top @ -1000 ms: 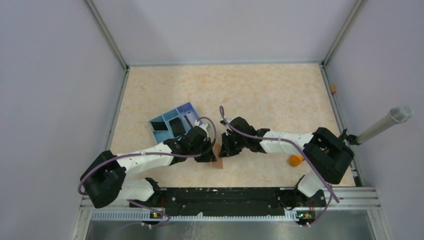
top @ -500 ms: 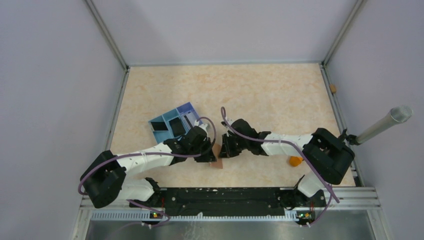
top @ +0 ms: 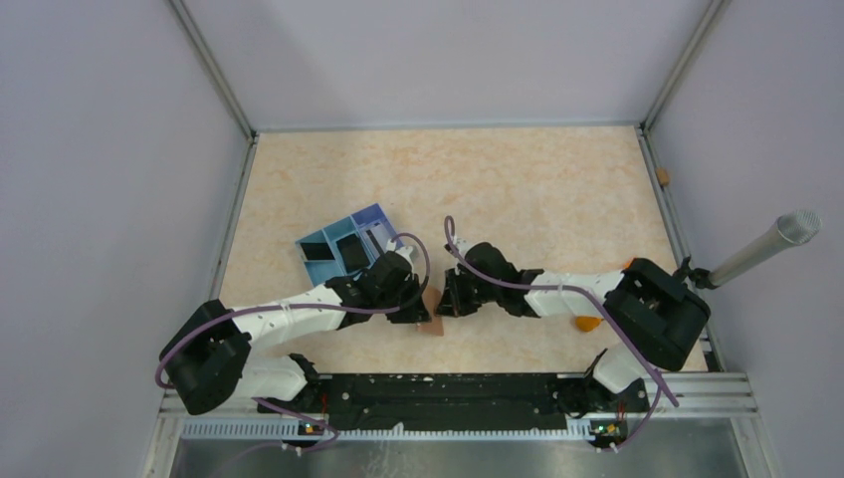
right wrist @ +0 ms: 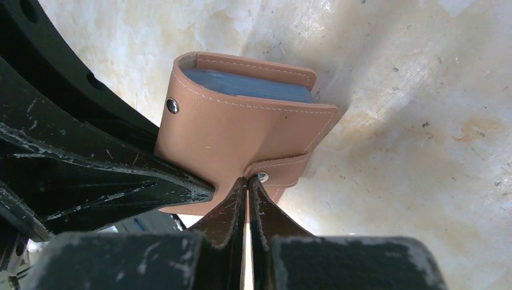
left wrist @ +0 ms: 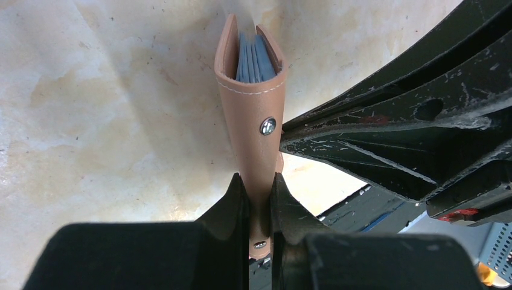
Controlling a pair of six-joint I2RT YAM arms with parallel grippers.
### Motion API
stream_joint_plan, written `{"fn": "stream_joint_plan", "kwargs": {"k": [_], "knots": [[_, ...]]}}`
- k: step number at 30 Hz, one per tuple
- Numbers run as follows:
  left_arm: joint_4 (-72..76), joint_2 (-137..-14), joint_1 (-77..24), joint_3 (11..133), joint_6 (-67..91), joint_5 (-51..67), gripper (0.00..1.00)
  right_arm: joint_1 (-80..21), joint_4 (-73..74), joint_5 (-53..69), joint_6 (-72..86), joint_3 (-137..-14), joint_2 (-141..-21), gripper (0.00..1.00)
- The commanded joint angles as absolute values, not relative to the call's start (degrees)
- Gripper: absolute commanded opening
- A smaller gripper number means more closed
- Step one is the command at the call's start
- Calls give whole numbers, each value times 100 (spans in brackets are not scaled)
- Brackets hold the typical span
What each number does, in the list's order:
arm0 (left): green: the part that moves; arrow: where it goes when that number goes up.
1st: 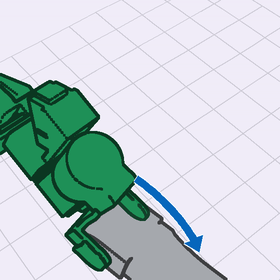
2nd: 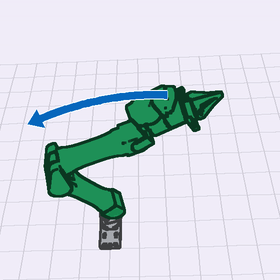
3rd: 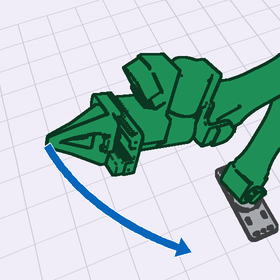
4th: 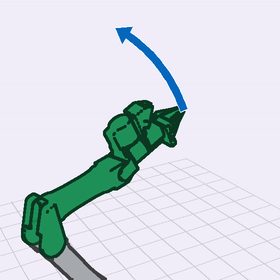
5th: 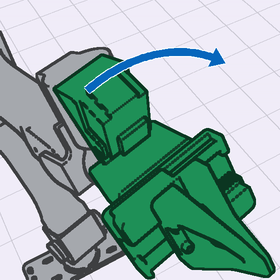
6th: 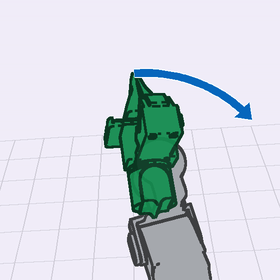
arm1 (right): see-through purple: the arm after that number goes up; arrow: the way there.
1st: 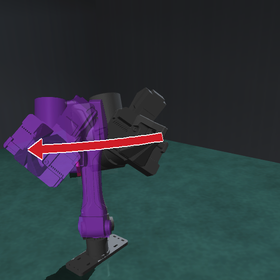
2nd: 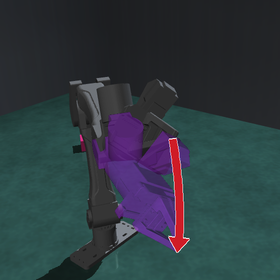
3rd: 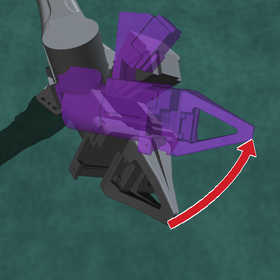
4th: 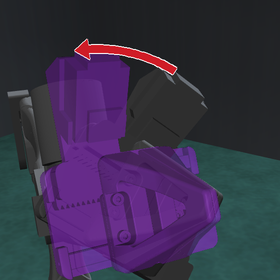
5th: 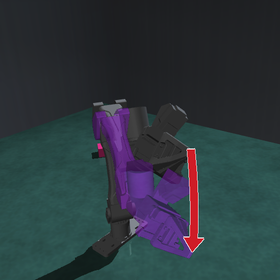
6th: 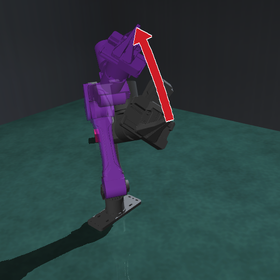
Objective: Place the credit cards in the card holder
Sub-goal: Close the card holder at the center of the board.
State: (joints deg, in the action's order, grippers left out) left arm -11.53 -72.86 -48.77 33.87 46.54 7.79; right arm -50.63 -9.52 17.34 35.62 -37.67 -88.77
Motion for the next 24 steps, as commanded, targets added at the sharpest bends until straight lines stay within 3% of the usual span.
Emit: {"fn": "stream_joint_plan", "kwargs": {"k": [1, 24], "knots": [[-1068, -7316, -4939, 3224, 4546, 987, 0, -5194, -1166, 1324, 3420, -3613, -8915, 0], [-1020, -7351, -4939, 3168, 4421, 1201, 0, -5057, -1825, 1321, 3077, -3480, -9419, 0]]}}
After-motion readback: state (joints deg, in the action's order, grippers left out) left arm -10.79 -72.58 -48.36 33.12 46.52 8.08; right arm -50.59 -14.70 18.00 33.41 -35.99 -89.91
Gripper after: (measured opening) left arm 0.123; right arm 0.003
